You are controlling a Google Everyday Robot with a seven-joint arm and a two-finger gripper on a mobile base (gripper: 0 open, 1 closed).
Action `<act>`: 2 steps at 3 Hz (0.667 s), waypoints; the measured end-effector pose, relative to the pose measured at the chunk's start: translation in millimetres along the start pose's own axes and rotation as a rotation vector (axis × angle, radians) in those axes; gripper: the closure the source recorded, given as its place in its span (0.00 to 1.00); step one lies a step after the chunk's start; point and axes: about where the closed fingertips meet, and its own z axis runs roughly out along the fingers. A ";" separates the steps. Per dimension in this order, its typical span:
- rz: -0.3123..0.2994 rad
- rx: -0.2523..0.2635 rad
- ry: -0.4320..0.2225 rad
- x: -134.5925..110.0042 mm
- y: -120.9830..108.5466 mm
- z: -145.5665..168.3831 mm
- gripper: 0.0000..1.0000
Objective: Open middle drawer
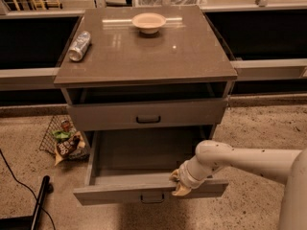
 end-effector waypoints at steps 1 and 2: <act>0.000 0.000 0.000 0.0 0.0 0.0 0.34; 0.000 0.000 0.000 0.0 0.0 0.0 0.11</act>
Offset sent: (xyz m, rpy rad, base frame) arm 0.0000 0.0000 0.0000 0.0000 0.0000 0.0000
